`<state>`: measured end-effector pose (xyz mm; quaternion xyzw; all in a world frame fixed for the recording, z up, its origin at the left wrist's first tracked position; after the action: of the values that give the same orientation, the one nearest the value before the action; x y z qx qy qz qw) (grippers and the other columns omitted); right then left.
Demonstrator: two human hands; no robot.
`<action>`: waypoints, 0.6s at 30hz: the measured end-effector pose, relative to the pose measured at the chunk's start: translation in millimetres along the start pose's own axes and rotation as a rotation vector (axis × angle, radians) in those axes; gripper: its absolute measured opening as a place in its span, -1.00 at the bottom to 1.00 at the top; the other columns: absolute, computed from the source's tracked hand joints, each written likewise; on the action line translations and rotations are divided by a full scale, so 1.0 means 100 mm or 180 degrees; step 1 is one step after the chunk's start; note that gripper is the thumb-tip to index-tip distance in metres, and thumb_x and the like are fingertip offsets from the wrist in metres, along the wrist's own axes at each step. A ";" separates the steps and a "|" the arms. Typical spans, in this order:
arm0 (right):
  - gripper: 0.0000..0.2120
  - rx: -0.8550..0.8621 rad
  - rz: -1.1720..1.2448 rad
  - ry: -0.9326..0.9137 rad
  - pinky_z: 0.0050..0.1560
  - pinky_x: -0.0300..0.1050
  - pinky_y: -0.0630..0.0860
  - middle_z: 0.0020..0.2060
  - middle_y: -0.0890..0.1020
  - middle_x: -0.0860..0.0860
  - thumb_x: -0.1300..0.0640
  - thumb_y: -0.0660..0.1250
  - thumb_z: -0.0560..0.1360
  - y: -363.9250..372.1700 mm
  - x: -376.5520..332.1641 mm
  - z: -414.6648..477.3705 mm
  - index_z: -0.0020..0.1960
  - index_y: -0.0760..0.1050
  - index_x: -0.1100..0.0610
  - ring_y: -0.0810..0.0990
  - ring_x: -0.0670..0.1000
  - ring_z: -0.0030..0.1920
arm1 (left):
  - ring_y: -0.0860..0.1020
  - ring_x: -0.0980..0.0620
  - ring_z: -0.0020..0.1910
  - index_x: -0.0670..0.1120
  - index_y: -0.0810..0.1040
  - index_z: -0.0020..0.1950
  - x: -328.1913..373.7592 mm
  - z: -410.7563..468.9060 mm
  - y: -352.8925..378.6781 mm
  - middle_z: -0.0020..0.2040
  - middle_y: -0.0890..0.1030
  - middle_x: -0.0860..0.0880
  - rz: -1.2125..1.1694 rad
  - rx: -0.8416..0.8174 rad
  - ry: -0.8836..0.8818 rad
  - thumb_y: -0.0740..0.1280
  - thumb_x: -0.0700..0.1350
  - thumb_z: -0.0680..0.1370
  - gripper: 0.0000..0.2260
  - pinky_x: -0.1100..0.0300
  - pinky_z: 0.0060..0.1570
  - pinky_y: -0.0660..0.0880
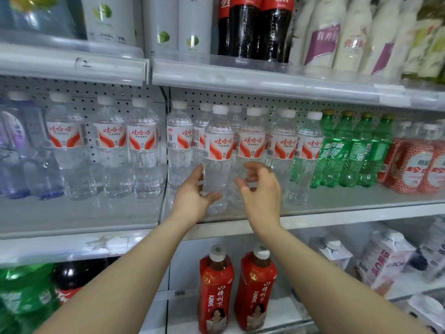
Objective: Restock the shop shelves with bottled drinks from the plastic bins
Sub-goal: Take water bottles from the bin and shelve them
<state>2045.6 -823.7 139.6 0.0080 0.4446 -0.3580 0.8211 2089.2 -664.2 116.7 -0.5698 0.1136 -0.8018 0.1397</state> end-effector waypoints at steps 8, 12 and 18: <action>-0.31 0.0052 -0.0532 0.0489 0.13 0.01 0.49 0.29 0.55 0.13 0.07 0.48 0.52 0.05 0.19 0.09 0.52 0.18 0.01 0.57 0.17 0.23 | 0.46 -0.04 0.33 0.06 0.19 0.57 -0.02 0.09 0.06 0.41 0.44 -0.03 0.0114 0.0016 -0.0077 0.52 -0.12 0.46 -0.23 0.03 0.29 0.44; -0.33 -0.0187 -0.0766 0.0666 0.01 -0.04 0.43 0.21 0.60 0.16 -0.02 0.42 0.56 0.08 0.24 0.10 0.54 0.18 0.05 0.57 0.23 0.20 | 0.48 -0.06 0.32 0.06 0.19 0.57 -0.04 0.12 0.07 0.38 0.46 -0.05 0.0110 0.0050 -0.0107 0.53 -0.13 0.45 -0.22 0.00 0.29 0.45; -0.34 -0.0474 -0.0777 0.0690 -0.09 -0.13 0.36 0.11 0.62 0.18 0.00 0.36 0.61 0.09 0.22 0.11 0.58 0.11 0.05 0.60 0.19 0.09 | 0.49 -0.06 0.30 0.07 0.22 0.56 -0.05 0.11 0.07 0.35 0.47 -0.05 0.0053 0.0068 -0.0089 0.52 -0.15 0.45 -0.24 -0.02 0.29 0.46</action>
<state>2066.8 -833.4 127.3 -0.0683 0.5535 -0.4181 0.7171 2102.2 -669.3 113.1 -0.5785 0.1078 -0.7937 0.1541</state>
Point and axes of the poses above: each hand's wrist, its own z-axis towards the middle knuckle, its own y-axis out of the palm, x = y × z, the point moved 4 cm from there along z, towards the middle knuckle
